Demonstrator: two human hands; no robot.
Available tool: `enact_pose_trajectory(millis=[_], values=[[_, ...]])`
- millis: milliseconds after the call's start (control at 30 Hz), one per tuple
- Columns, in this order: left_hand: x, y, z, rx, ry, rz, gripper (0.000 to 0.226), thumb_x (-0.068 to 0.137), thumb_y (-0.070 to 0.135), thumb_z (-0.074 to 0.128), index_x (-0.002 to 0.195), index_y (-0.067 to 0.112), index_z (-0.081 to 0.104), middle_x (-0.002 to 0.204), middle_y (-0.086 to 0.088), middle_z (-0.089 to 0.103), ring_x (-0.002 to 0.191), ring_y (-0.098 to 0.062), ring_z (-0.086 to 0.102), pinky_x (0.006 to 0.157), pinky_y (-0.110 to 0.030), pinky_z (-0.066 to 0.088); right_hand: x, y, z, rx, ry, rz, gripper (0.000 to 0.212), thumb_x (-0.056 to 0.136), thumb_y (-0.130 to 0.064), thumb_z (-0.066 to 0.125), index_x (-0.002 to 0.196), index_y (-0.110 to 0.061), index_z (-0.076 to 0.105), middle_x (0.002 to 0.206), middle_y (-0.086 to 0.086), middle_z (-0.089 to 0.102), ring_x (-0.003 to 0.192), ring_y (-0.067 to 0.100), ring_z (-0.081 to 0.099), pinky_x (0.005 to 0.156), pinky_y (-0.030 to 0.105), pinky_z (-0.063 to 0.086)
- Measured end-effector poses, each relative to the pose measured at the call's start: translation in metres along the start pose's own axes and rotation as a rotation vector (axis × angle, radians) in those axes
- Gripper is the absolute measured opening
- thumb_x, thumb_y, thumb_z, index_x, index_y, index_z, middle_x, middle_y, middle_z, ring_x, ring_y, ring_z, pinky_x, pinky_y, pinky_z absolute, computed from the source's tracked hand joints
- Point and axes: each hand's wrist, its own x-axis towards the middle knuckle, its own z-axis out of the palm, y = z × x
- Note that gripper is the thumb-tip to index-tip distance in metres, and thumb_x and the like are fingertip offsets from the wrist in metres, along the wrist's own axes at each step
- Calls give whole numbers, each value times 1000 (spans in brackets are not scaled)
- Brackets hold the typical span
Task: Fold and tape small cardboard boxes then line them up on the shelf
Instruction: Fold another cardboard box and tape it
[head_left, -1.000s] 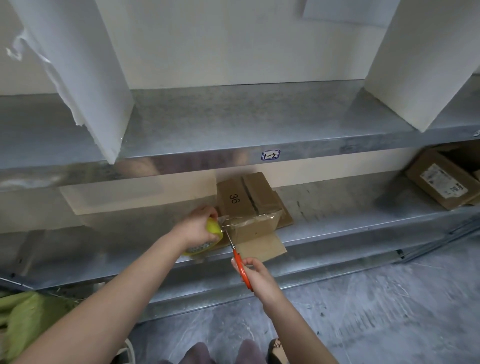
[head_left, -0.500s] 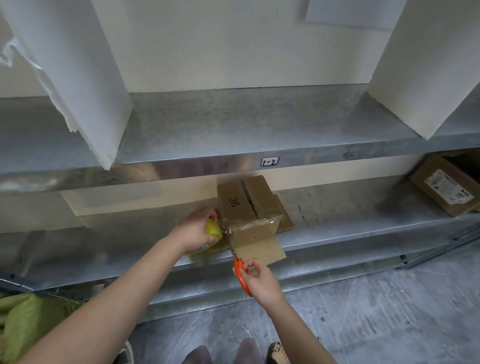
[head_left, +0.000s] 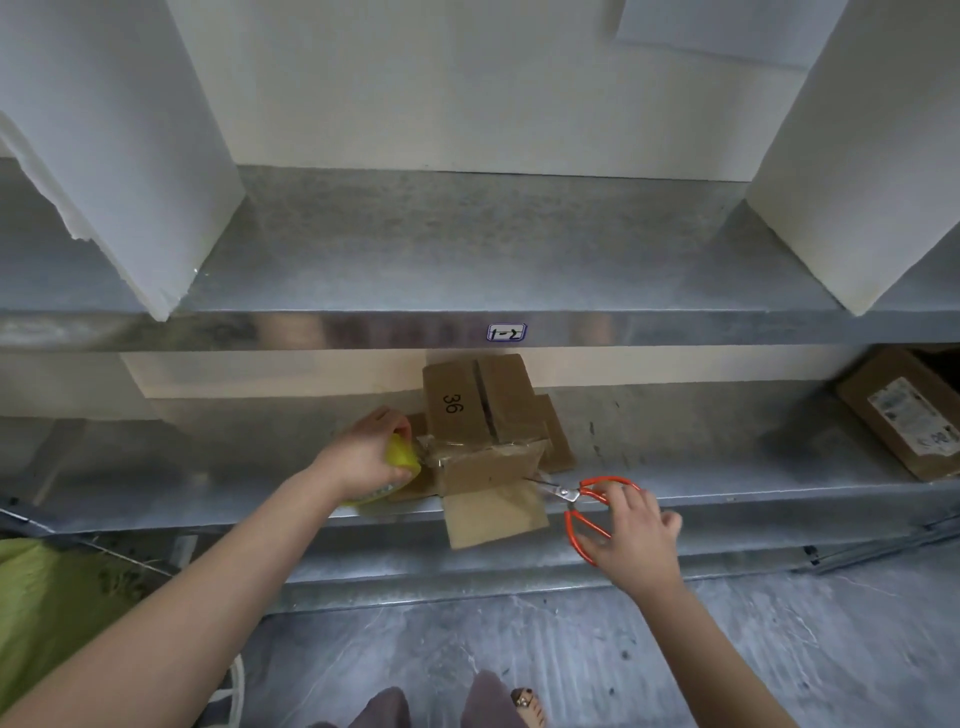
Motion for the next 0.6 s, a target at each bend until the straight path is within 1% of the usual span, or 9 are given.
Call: enact_pose_trajectory(millis=[67, 133, 200, 300, 400, 467, 533, 600], values=[[-2, 2, 1, 4, 10, -17, 49, 73, 38, 76, 112, 24, 50, 117, 6, 47, 99, -17, 50, 81, -32, 46, 20, 20, -4, 8, -31, 11, 42, 75, -60, 66, 111, -42, 56, 113, -18, 60, 111, 14, 53, 77, 34, 24], [-4, 5, 2, 14, 20, -45, 50, 74, 39, 76, 113, 24, 50, 116, 7, 47, 97, -15, 48, 78, -30, 45, 41, 36, -6, -32, -99, 13, 44, 74, -59, 65, 113, -42, 55, 117, -16, 60, 114, 14, 51, 78, 34, 25], [-7, 7, 4, 33, 37, -81, 50, 74, 40, 76, 114, 24, 50, 115, 7, 47, 96, -16, 50, 75, -29, 46, 59, 46, -2, -48, -134, 33, 45, 76, -63, 62, 115, -41, 55, 117, -12, 61, 115, 16, 50, 79, 34, 27], [-11, 10, 7, 32, 52, -125, 50, 74, 38, 76, 115, 23, 51, 117, 5, 49, 97, -18, 53, 76, -30, 47, 80, 54, 8, -28, -165, 96, 49, 79, -65, 59, 119, -38, 53, 119, -6, 60, 116, 20, 49, 81, 35, 30], [-14, 15, 10, 32, 79, -165, 51, 73, 39, 76, 115, 22, 52, 117, 3, 51, 98, -19, 54, 75, -28, 43, 94, 60, 21, 23, -193, 121, 54, 83, -60, 59, 127, -30, 50, 125, 3, 56, 118, 26, 48, 88, 38, 35], [-15, 17, 13, 32, 96, -189, 54, 72, 40, 76, 116, 21, 52, 117, 1, 52, 99, -21, 55, 77, -29, 44, 96, 63, 28, 18, -219, 111, 58, 86, -57, 57, 133, -24, 49, 128, 8, 51, 117, 30, 48, 90, 39, 37], [-17, 18, 16, 17, 105, -212, 58, 72, 43, 76, 119, 21, 52, 119, 1, 52, 103, -23, 56, 80, -28, 44, 92, 66, 31, -48, -215, 61, 59, 90, -57, 51, 137, -23, 47, 131, 6, 50, 116, 29, 48, 90, 38, 37], [-17, 19, 17, 11, 109, -225, 61, 72, 44, 76, 123, 21, 51, 124, 0, 51, 111, -24, 55, 82, -28, 43, 85, 66, 29, -98, -171, -7, 59, 93, -56, 45, 141, -22, 45, 137, 3, 51, 120, 28, 47, 91, 39, 37]])
